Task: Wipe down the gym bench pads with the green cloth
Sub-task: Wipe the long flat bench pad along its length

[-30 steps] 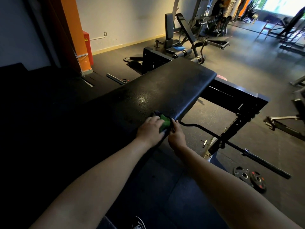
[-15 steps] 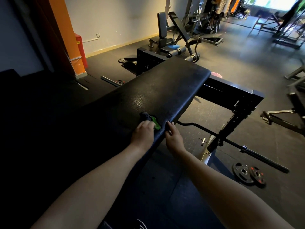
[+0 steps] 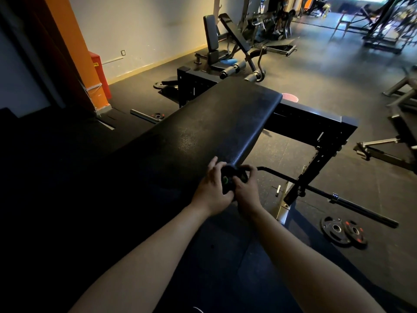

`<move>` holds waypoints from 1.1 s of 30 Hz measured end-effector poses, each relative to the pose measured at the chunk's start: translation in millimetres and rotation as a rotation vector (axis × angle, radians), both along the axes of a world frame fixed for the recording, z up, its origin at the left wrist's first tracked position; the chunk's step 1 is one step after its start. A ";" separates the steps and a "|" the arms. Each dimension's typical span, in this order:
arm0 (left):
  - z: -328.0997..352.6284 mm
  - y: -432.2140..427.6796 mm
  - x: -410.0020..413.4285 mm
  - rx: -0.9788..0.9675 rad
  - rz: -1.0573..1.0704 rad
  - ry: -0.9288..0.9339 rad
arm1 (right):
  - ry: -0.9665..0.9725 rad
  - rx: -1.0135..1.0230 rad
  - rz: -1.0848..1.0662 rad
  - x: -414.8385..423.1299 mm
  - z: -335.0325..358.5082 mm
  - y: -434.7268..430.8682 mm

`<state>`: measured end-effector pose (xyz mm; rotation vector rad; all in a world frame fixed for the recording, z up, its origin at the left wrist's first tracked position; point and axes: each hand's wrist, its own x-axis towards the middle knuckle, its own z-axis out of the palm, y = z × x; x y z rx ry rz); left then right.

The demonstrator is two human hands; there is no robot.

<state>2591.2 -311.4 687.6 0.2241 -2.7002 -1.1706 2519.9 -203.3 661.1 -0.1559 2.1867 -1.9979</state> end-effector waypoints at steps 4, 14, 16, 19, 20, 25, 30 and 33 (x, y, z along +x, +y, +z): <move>-6.8 -17.0 -8.0 -0.289 0.067 -0.232 | 0.121 0.124 -0.053 -53.1 20.4 -13.6; -10.2 -13.9 -4.9 -0.370 0.061 -0.247 | 0.448 0.644 0.105 -37.5 -5.6 -34.5; -9.2 -14.3 -4.2 -0.348 0.054 -0.250 | 0.472 0.555 0.094 -18.4 -15.0 -26.9; -9.4 -17.2 -2.4 -0.325 0.050 -0.233 | 0.451 0.444 0.093 2.9 -23.5 -18.0; -9.5 -17.9 -1.7 -0.325 0.046 -0.222 | 0.455 0.426 0.104 5.6 -24.2 -16.6; -12.9 -20.8 -2.7 -0.364 0.044 -0.211 | 0.450 0.402 0.048 -46.4 -5.8 -15.5; -16.7 -19.1 -4.9 -0.418 0.068 -0.210 | 0.038 0.080 -0.051 -104.2 -6.9 -31.7; -17.8 -19.0 -7.6 -0.426 0.067 -0.210 | 0.036 0.038 -0.073 -90.7 -18.6 -39.4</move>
